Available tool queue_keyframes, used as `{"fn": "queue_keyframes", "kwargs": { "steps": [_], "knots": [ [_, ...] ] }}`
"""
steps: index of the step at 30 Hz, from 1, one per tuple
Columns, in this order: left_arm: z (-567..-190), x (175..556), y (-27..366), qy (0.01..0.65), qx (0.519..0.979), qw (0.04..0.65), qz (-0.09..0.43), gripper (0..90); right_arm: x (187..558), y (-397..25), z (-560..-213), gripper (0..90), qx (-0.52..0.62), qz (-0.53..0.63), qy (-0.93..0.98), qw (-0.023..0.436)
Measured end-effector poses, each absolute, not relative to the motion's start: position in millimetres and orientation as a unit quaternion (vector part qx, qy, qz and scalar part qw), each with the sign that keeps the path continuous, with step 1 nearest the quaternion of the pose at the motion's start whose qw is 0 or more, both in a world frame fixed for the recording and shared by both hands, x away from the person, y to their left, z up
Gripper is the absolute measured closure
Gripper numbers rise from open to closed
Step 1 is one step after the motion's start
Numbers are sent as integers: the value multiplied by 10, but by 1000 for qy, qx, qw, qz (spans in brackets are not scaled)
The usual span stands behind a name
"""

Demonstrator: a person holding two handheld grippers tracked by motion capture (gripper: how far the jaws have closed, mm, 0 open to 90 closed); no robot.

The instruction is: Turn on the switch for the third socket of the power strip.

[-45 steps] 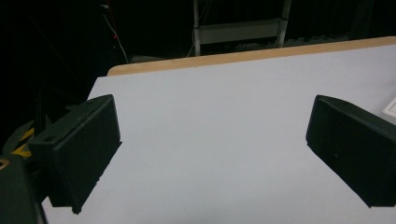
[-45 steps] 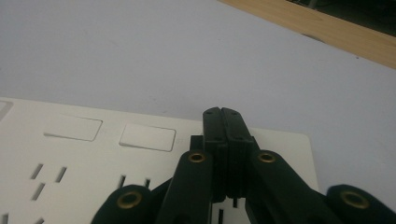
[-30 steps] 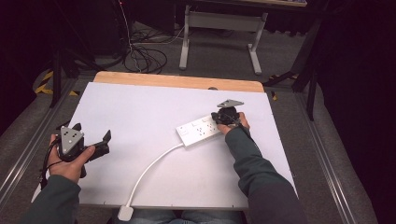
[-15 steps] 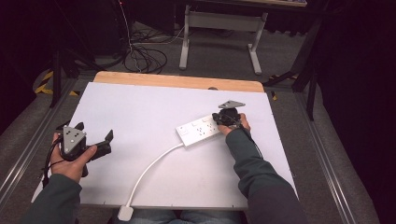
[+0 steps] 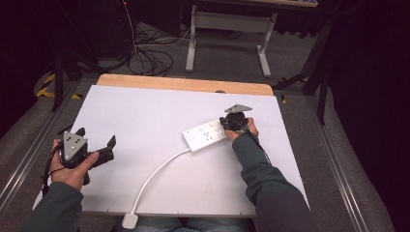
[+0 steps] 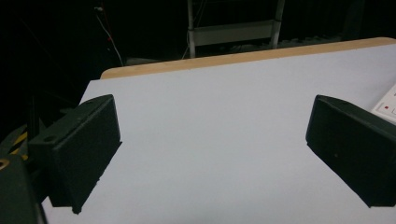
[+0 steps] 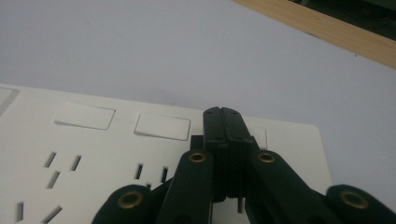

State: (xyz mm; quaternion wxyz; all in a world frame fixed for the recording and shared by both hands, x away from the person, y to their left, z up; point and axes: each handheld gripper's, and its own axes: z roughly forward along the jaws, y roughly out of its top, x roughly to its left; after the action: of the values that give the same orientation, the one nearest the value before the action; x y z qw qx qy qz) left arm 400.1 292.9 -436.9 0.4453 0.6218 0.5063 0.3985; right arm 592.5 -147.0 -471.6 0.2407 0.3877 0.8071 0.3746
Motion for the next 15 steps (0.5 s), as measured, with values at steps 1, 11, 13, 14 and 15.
{"fn": "queue_keyframes", "kwargs": {
  "steps": [1,11,13,14,15],
  "knots": [
    [-4368,4002,2926,506,622,446,398,37,5923,-1469,-4713,900,388,373,808,241],
    [-4365,4014,2910,503,624,448,396,37,5879,-1515,-4668,900,390,372,807,242],
    [-4364,4023,2907,502,625,448,396,37,5866,-1536,-4645,900,390,378,804,242],
    [-4364,4033,2901,502,625,449,396,37,5856,-1547,-4631,900,391,381,802,242],
    [-4365,4044,2894,501,626,449,395,37,5845,-1561,-4616,900,391,384,800,242]
  ]
}}
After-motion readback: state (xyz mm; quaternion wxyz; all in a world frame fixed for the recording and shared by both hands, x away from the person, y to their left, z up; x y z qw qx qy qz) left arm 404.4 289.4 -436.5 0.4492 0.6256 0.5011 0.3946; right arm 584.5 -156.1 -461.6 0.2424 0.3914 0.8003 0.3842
